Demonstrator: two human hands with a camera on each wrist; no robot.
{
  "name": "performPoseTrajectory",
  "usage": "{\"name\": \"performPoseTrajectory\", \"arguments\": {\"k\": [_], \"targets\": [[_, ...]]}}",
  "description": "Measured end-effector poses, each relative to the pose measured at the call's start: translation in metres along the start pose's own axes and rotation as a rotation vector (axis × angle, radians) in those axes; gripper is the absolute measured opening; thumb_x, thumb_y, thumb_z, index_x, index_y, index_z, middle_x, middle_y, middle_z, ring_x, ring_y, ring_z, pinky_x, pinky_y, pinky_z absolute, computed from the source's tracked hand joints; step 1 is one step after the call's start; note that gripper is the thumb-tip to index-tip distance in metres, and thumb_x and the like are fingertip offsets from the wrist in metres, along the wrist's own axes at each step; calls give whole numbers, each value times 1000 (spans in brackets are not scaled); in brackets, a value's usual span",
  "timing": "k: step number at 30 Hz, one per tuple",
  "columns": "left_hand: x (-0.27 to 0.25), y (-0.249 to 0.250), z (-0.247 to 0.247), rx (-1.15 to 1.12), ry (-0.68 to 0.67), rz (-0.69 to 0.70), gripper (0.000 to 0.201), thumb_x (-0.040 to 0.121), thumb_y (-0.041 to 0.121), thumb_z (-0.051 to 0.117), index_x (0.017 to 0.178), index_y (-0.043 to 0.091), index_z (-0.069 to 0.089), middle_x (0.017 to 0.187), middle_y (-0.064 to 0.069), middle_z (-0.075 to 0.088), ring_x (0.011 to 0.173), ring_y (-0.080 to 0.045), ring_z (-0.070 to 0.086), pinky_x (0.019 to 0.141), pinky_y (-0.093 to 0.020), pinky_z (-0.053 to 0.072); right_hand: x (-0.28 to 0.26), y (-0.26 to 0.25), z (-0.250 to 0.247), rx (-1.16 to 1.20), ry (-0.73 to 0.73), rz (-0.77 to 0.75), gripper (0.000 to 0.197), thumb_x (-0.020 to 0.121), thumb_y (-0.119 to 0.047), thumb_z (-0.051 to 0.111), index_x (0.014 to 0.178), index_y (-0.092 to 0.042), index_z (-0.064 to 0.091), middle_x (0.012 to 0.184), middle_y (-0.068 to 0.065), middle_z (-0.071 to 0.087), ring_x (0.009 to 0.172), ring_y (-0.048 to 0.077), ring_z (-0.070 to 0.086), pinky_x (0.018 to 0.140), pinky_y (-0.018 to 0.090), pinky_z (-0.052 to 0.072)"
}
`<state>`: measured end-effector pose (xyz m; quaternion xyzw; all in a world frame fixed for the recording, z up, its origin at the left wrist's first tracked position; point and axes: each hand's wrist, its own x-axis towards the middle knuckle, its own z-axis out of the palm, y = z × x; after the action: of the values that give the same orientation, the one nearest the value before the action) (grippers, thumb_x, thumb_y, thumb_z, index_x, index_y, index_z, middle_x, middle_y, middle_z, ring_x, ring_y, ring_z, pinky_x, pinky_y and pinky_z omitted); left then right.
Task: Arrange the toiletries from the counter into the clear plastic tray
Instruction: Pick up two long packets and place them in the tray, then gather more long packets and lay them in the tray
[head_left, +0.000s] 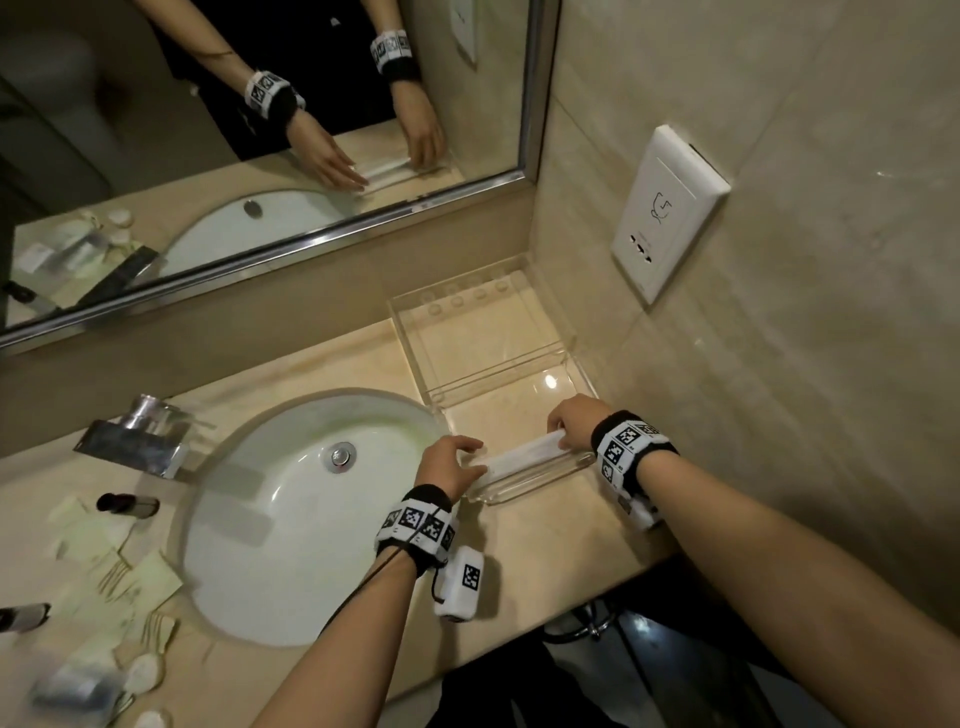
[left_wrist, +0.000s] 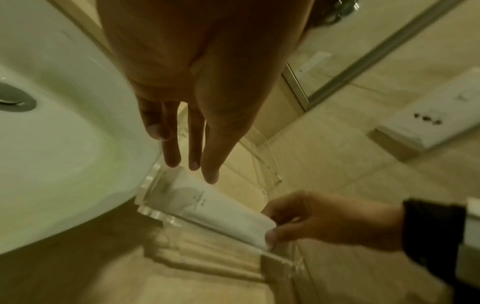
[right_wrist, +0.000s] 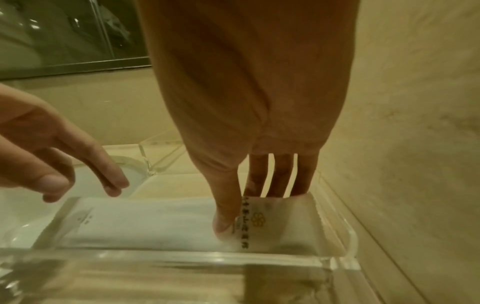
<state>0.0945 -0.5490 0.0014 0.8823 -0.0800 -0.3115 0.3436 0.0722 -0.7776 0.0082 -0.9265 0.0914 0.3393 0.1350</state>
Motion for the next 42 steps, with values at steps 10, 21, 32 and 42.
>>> {"name": "performPoseTrajectory", "arguments": {"k": [10,21,32,42], "targets": [[6,-5,20,237,17,-15,34,84,18,67,116,27,65,120,-6,62,110,-25,60,100,-34,46,-3,14,2,54,86,-15,30,88,-10,66,118,-16,67,121,6,61,108,23,62,93,35,51],[6,-4,24,236,77,0,28,84,13,63,106,29,70,111,-7,61,100,-27,61,93,-36,50,-8,17,6,131,118,28,28,89,-9,66,116,-15,69,120,6,64,101,24,66,84,35,58],[-18,-15,-28,-9,227,13,19,78,14,72,97,19,67,92,-2,68,80,-20,63,79,-36,55,-16,-35,-11,405,363,-142,17,87,-24,69,102,-16,69,108,4,68,96,17,62,85,27,49],[-122,-98,-106,-134,590,-248,12,79,18,68,91,21,66,79,4,66,67,-13,59,74,-33,55,-21,-210,-8,391,297,-626,12,89,-26,65,99,-18,66,94,-5,67,85,14,62,79,28,50]]}}
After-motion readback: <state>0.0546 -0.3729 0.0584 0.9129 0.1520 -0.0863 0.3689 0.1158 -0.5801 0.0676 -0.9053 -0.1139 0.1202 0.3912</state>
